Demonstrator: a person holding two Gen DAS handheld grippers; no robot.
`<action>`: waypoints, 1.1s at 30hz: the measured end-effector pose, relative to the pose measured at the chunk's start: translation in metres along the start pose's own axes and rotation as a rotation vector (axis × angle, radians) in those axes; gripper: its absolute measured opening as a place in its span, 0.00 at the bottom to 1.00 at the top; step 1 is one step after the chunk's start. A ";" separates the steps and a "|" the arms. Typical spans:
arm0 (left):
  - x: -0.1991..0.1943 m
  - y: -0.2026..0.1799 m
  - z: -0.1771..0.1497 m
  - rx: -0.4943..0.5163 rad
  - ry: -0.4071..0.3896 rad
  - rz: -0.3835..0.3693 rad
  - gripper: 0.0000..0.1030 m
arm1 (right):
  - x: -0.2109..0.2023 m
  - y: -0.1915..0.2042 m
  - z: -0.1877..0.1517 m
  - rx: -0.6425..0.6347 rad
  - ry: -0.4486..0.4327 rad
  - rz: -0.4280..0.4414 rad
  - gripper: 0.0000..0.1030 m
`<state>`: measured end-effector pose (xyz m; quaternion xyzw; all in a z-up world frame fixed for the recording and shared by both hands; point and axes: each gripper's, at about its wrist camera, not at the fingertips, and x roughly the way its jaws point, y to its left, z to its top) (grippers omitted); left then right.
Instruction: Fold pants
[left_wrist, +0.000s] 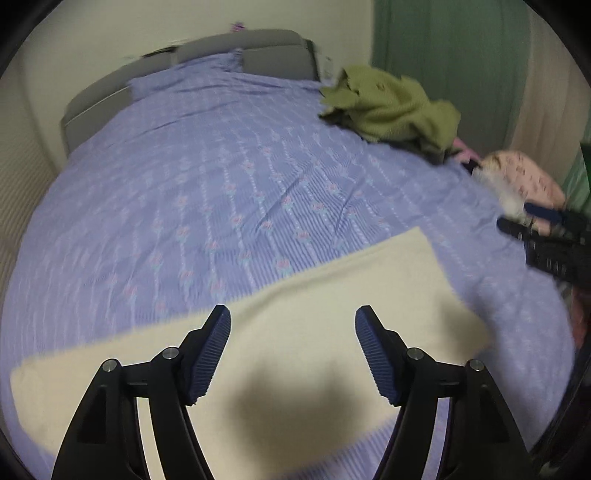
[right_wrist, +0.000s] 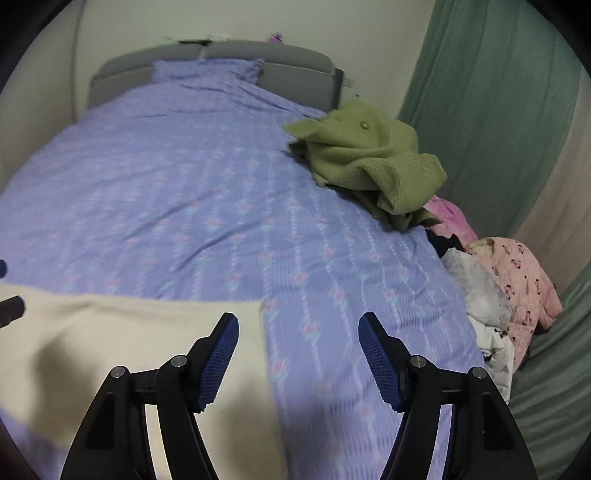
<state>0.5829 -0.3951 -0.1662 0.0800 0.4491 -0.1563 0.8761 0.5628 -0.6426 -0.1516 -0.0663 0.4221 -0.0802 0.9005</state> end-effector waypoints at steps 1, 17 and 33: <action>-0.016 0.004 -0.012 -0.030 -0.004 0.007 0.70 | -0.017 0.005 -0.008 -0.010 -0.008 0.040 0.66; -0.209 0.070 -0.194 -0.447 -0.062 0.262 0.78 | -0.180 0.160 -0.096 -0.242 -0.013 0.552 0.66; -0.259 0.283 -0.292 -0.316 0.011 0.354 0.81 | -0.216 0.398 -0.139 -0.142 0.126 0.584 0.65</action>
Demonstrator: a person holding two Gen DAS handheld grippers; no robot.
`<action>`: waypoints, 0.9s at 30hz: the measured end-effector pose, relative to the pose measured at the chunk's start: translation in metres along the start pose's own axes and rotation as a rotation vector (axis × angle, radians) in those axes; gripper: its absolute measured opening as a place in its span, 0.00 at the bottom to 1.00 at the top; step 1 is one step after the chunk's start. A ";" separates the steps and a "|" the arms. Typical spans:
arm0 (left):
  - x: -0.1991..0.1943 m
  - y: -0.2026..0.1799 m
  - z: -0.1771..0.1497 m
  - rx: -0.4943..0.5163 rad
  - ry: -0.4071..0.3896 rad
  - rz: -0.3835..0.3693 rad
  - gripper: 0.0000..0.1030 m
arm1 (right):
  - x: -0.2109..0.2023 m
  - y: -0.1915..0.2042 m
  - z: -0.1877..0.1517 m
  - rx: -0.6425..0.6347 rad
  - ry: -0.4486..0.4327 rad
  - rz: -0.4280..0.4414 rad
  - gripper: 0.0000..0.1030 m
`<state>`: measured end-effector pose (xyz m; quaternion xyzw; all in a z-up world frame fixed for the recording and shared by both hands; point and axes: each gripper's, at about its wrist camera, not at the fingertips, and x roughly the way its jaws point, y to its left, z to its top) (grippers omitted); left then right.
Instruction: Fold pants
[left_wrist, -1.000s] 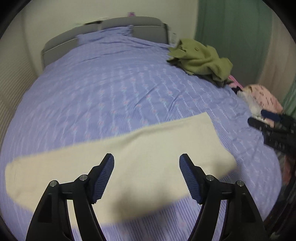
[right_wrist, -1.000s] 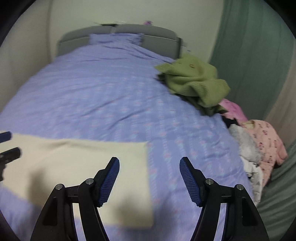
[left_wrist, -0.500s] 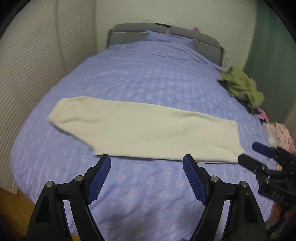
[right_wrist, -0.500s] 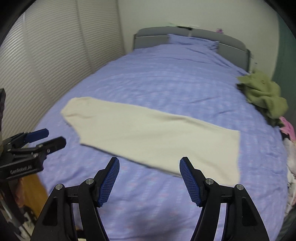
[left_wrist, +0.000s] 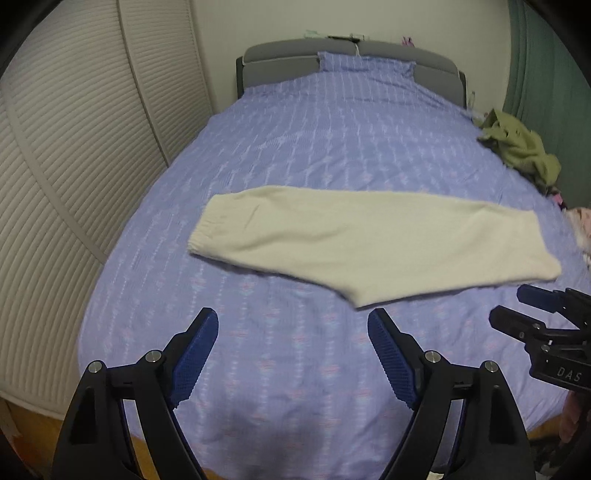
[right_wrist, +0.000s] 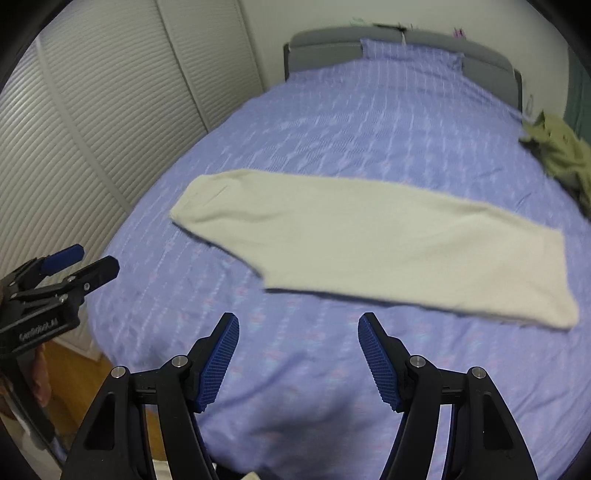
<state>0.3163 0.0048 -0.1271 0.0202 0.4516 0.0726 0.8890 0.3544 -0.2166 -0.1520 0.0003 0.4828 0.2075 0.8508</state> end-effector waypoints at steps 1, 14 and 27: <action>0.005 0.008 -0.001 0.001 0.011 -0.009 0.81 | 0.010 0.011 0.002 0.008 0.011 0.002 0.65; 0.104 0.056 -0.034 -0.119 0.086 -0.007 0.81 | 0.123 0.050 0.007 0.002 0.062 0.035 0.56; 0.169 0.038 -0.068 -0.194 0.110 -0.018 0.81 | 0.229 0.043 -0.009 -0.011 0.126 0.073 0.47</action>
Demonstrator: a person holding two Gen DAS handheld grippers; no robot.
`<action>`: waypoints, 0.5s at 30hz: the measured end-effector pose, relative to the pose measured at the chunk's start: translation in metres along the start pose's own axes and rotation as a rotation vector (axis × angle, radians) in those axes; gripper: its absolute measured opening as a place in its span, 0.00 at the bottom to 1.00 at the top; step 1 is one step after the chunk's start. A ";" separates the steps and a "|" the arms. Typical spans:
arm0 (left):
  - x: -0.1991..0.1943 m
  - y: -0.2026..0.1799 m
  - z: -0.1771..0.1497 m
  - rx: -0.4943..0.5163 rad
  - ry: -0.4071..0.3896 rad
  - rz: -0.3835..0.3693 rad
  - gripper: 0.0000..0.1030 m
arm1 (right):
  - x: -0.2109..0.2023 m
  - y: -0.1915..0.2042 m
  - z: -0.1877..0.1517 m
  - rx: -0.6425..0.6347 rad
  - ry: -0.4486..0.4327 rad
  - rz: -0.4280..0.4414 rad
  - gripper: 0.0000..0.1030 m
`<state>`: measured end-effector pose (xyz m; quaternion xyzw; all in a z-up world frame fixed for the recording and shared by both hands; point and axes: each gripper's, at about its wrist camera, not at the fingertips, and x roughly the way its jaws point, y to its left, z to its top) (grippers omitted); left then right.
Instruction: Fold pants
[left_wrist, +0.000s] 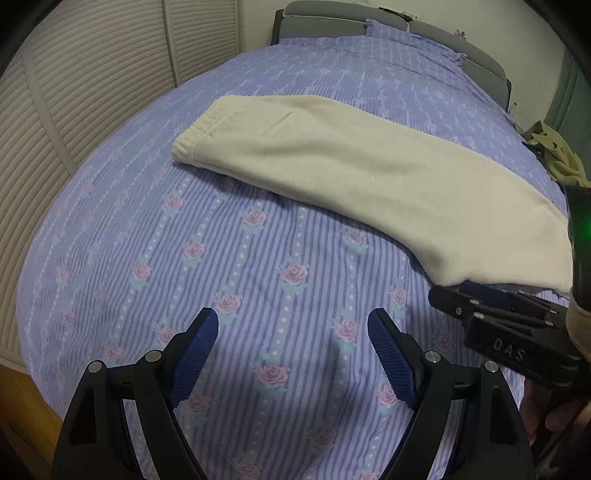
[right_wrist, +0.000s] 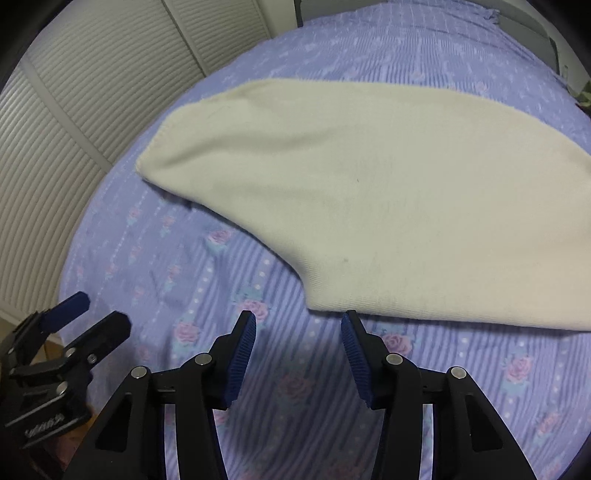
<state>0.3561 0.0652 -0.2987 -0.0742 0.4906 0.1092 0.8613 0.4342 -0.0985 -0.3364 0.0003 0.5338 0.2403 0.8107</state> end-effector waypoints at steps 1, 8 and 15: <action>0.000 0.000 -0.001 -0.005 0.002 -0.002 0.81 | 0.001 0.000 0.001 -0.004 0.000 -0.007 0.47; -0.006 0.000 0.003 -0.014 -0.019 0.009 0.81 | -0.017 0.012 0.032 -0.110 -0.149 -0.064 0.47; -0.008 -0.007 0.000 -0.003 -0.013 0.005 0.81 | -0.016 0.000 0.002 -0.060 -0.050 0.004 0.47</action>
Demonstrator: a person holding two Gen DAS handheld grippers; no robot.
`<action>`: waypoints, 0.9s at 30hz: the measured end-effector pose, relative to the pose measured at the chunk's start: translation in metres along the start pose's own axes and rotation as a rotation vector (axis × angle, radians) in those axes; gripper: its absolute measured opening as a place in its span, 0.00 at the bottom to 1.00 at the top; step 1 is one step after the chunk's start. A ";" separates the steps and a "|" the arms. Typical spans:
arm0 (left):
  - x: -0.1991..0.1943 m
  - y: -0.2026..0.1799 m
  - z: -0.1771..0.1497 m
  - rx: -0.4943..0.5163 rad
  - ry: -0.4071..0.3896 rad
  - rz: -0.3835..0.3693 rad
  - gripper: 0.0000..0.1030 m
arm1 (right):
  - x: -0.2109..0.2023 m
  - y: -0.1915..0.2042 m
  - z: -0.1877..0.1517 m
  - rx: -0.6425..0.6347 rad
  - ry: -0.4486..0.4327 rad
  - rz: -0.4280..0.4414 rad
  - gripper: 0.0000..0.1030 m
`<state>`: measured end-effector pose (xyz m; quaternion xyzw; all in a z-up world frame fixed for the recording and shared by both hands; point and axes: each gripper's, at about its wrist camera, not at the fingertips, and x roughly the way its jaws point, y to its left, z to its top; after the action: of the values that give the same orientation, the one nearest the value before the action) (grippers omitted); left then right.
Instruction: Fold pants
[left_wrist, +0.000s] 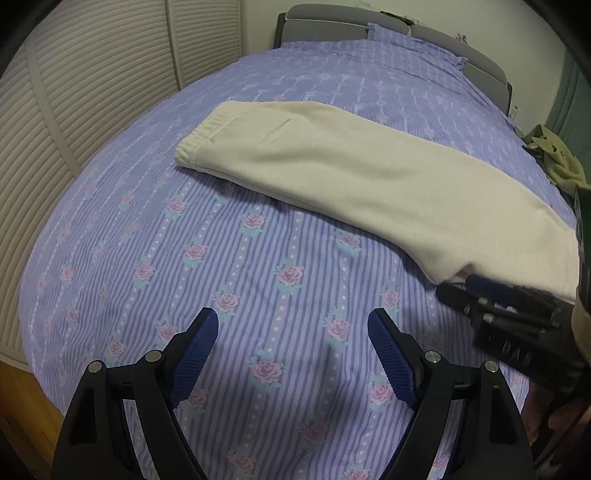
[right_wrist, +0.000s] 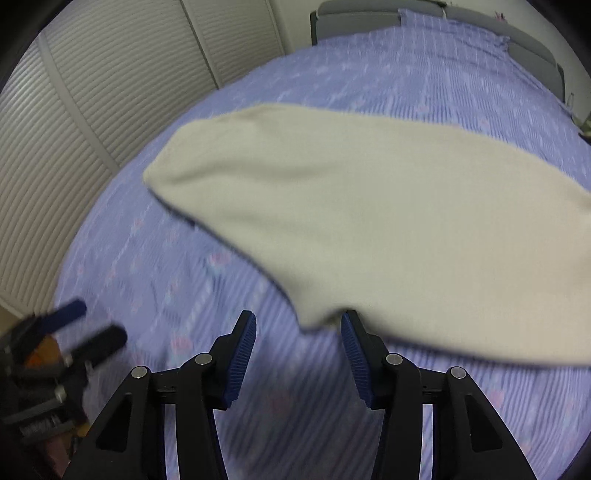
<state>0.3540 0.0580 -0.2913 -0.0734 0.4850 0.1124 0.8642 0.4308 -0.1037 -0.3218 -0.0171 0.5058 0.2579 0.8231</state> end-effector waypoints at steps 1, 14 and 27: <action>0.000 -0.001 -0.001 0.000 0.002 0.000 0.81 | 0.002 0.000 -0.004 -0.004 0.010 0.009 0.47; 0.005 -0.007 -0.002 -0.003 0.010 0.006 0.81 | 0.029 -0.003 0.018 -0.066 -0.012 -0.007 0.47; 0.002 0.011 0.007 -0.049 0.013 0.037 0.81 | 0.002 0.013 0.020 -0.127 -0.008 -0.011 0.09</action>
<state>0.3579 0.0701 -0.2901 -0.0863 0.4890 0.1399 0.8567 0.4423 -0.0855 -0.3111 -0.0714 0.4851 0.2849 0.8237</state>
